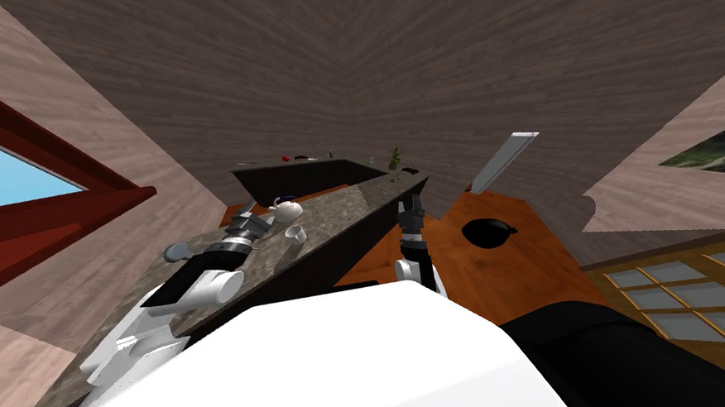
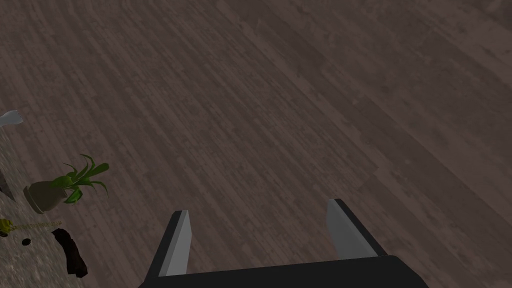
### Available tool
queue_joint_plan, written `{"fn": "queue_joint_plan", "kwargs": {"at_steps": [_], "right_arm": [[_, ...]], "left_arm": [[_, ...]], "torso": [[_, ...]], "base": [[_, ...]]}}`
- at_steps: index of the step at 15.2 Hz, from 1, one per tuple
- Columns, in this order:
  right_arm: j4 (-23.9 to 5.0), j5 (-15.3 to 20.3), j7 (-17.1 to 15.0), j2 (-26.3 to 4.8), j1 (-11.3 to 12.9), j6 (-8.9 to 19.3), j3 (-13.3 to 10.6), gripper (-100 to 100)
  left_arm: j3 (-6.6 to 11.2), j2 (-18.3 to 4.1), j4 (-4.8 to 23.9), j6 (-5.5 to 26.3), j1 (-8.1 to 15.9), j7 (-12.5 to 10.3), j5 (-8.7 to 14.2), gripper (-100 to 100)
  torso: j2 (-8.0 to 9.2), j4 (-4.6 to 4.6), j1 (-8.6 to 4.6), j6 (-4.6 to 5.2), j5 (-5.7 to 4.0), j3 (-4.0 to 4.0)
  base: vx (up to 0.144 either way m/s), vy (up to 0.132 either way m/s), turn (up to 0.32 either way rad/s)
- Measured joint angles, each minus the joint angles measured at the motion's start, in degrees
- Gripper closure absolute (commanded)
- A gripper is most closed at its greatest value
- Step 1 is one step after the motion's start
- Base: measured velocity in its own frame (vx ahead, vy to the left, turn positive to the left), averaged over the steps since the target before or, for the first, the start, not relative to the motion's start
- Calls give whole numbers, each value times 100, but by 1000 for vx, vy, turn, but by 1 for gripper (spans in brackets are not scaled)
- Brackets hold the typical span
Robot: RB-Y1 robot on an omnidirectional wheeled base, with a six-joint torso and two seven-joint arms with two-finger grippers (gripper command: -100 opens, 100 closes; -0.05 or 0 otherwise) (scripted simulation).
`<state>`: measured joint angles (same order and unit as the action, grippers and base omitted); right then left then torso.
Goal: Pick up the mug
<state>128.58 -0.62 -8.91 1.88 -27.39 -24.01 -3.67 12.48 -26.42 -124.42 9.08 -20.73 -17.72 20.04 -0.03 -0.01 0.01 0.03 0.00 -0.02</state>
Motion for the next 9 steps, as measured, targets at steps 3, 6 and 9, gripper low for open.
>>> {"fn": "queue_joint_plan", "kwargs": {"at_steps": [3,6,9], "right_arm": [[0,0,0,0,-1,0,1,0],[0,0,0,0,0,0,0,0],[0,0,0,0,0,0,0,0]], "left_arm": [[62,-129,30,323,5,-113,151,-100],[140,-346,157,645,78,-256,380,-100],[190,-475,218,967,121,-367,545,-100]], "torso": [[1,0,0,-4,1,0],[0,0,-1,-2,0,0],[-1,0,-3,0,0,0]], "base": [[0,-1,-45],[0,-3,-69],[0,-8,-112]]}}
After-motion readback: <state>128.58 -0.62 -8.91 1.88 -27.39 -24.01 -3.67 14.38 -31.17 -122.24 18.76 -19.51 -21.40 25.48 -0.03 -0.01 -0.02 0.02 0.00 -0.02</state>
